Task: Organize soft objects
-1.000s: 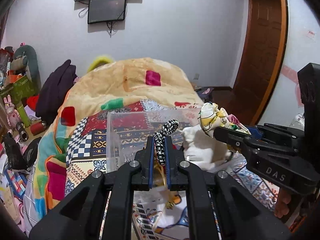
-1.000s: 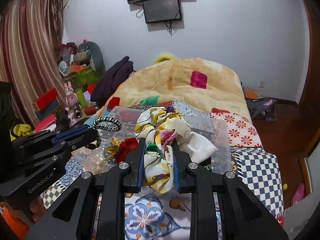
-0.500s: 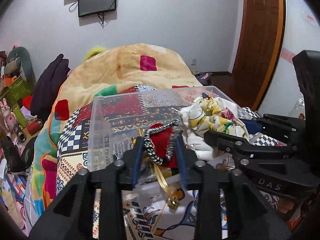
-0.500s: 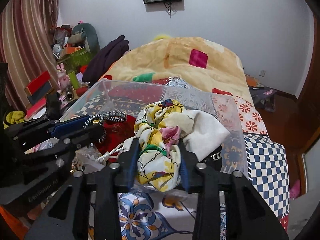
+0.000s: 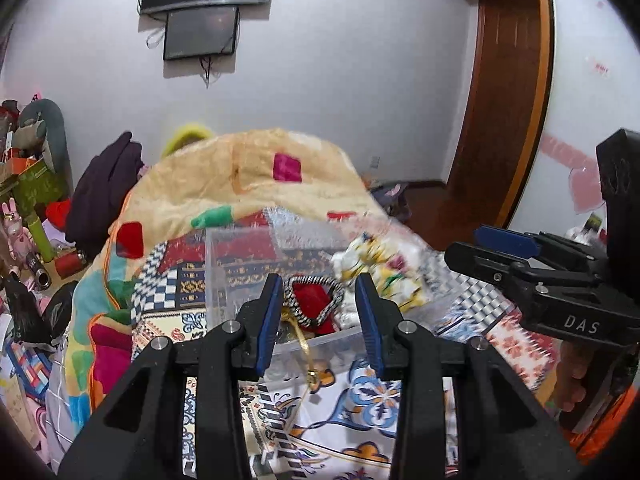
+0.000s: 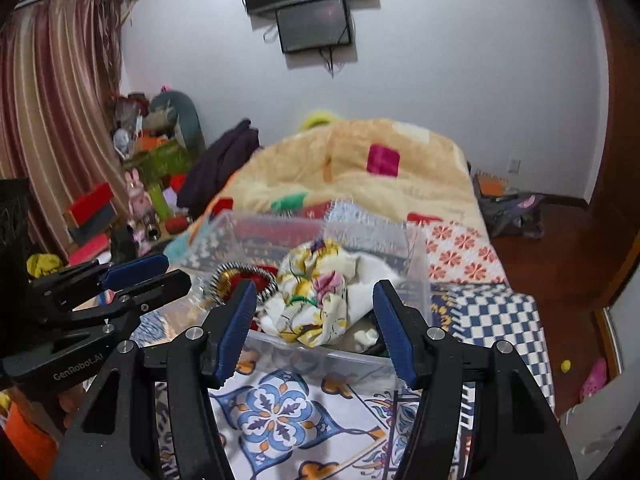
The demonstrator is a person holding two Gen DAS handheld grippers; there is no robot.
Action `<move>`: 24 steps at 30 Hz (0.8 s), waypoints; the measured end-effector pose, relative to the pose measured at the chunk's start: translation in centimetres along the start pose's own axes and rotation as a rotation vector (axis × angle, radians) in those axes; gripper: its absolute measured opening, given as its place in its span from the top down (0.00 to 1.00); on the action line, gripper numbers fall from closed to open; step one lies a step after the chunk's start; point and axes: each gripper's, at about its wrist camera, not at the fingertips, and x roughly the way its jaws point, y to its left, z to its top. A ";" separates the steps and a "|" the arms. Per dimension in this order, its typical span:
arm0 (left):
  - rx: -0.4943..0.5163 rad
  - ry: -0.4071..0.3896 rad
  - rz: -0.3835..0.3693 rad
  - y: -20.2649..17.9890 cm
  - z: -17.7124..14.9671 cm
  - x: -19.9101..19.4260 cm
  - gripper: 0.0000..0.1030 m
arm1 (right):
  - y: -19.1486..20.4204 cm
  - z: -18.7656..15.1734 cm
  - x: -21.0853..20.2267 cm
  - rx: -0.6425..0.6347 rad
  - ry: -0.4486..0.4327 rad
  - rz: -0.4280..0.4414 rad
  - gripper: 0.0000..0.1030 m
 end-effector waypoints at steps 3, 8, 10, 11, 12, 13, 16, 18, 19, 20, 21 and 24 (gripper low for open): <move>0.001 -0.046 -0.012 -0.5 0.5 -2.4 0.64 | 0.7 0.4 -2.3 -0.015 -0.054 0.003 0.44; -0.007 -0.130 -0.021 -1.3 0.7 -6.3 0.48 | 1.8 0.6 -6.1 -0.030 -0.148 0.008 0.35; -0.002 -0.160 -0.015 -1.7 0.7 -7.6 0.41 | 2.2 0.6 -7.3 -0.036 -0.188 0.006 0.27; -0.001 -0.172 -0.012 -1.9 0.7 -8.1 0.38 | 2.4 0.5 -7.9 -0.042 -0.207 0.005 0.24; -0.002 -0.185 -0.009 -2.0 0.6 -8.6 0.33 | 2.5 0.5 -8.5 -0.048 -0.226 0.004 0.22; -0.002 -0.200 -0.008 -2.2 0.6 -9.2 0.29 | 2.7 0.4 -9.0 -0.053 -0.241 0.002 0.19; 0.000 -0.230 0.001 -2.5 0.4 -10.3 0.21 | 2.9 0.2 -9.8 -0.060 -0.271 -0.003 0.14; 0.006 -0.245 0.010 -2.7 0.2 -10.7 0.15 | 3.1 0.0 -10.1 -0.063 -0.288 -0.009 0.09; 0.013 -0.257 0.022 -2.9 0.2 -10.9 0.12 | 3.2 -0.1 -10.2 -0.065 -0.299 -0.015 0.05; 0.017 -0.263 0.029 -3.0 0.1 -11.1 0.11 | 3.2 -0.2 -10.2 -0.067 -0.305 -0.018 0.02; 0.024 -0.271 0.037 -3.1 0.0 -11.2 0.09 | 3.2 -0.3 -10.2 -0.070 -0.310 -0.020 0.01; 0.027 -0.278 0.037 -3.2 -0.1 -11.3 0.05 | 3.3 -0.5 -10.3 -0.068 -0.318 -0.015 0.00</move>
